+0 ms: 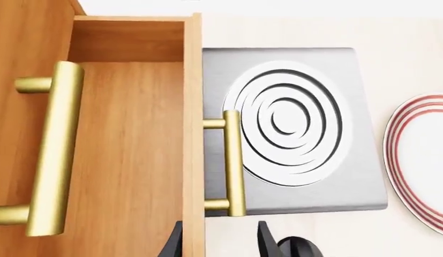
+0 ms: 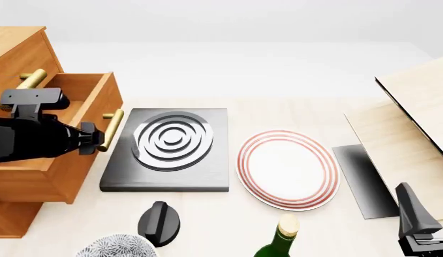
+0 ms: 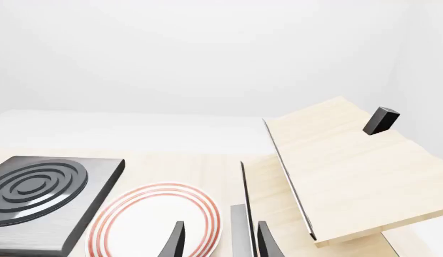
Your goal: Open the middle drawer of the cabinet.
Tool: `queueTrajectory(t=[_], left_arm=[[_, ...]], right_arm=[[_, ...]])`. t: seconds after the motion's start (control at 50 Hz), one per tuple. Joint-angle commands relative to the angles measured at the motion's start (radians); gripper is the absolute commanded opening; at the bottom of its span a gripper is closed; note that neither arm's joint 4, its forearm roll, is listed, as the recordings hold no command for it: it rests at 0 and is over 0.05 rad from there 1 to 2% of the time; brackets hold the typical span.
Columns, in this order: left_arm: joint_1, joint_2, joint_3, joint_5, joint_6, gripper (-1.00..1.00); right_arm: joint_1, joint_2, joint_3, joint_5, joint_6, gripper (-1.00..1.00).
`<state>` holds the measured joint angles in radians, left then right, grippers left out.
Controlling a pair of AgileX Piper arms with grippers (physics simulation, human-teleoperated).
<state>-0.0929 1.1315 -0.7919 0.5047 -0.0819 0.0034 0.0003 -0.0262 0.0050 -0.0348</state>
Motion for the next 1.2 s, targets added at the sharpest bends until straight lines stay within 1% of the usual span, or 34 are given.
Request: queueTrajectory(t=[0.02,0.46,0.74,0.9,1.2], left_arm=[[-0.041,0.013,-0.003,-0.018,0.003,1.00],[-0.113,0.038,-0.016,-0.026,-0.006,1.00],[-0.131,0.030,-0.019,-0.014,-0.005,1.00],[-0.167,0.041,-0.025,-0.017,-0.020,1.00],[-0.209,0.046,-0.035,-0.018,-0.039,1.00]], right_arm=[[0.003,0.000,0.008,-0.001,0.008,1.00],[0.003,0.000,0.008,-0.001,0.008,1.00],[0.003,0.000,0.008,-0.001,0.007,1.00],[0.003,0.000,0.008,-0.002,0.008,1.00],[0.003,0.000,0.008,-0.002,0.008,1.00]])
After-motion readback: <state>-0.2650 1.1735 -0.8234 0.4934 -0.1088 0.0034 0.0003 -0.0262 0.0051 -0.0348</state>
